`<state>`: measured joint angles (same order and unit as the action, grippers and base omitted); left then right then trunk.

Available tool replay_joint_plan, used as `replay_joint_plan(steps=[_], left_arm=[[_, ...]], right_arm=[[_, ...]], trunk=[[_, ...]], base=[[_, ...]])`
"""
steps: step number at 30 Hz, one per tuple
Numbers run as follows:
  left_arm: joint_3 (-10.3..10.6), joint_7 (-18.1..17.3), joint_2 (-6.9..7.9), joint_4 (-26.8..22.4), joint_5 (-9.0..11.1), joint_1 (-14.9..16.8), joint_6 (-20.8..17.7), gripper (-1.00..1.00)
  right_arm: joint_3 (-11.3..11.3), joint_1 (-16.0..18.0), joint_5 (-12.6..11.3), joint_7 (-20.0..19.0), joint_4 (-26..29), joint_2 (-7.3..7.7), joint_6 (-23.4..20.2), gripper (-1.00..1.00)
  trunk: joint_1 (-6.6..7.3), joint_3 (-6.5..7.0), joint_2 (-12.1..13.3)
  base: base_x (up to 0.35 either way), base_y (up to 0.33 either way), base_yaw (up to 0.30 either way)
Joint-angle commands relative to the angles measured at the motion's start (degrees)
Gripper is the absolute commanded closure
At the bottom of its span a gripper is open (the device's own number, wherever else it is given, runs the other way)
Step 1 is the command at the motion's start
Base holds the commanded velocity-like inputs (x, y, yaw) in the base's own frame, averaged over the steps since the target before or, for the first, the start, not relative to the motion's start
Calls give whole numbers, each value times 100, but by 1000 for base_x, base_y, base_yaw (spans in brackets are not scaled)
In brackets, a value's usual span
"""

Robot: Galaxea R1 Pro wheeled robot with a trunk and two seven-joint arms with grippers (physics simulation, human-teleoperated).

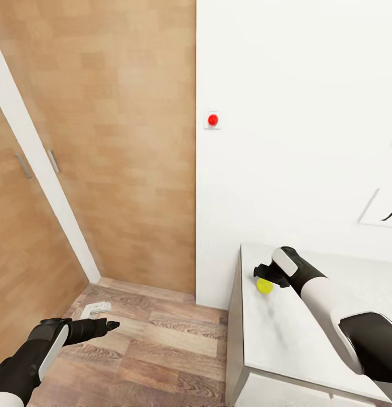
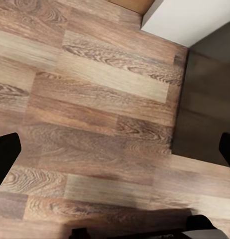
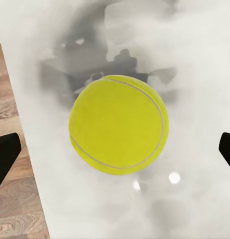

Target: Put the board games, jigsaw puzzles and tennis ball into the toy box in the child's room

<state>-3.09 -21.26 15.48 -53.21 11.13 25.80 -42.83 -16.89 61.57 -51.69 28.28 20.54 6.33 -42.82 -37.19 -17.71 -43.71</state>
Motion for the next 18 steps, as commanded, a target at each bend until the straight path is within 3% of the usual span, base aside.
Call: replay_joint_plan(steps=[1, 18], left_arm=[[-10, -9, -1, -5, 21, 4, -42, -100], [-7, -9, -1, -6, 21, 4, -33, -100]], right_arm=[[-42, 4, -61, 46, 11, 6, -16, -100], [-42, 4, -61, 46, 2, 25, -7, -100]], trunk=[[-1, -18, -7], [-1, -178, -7]], base=[[0, 0, 0], [0, 0, 0]])
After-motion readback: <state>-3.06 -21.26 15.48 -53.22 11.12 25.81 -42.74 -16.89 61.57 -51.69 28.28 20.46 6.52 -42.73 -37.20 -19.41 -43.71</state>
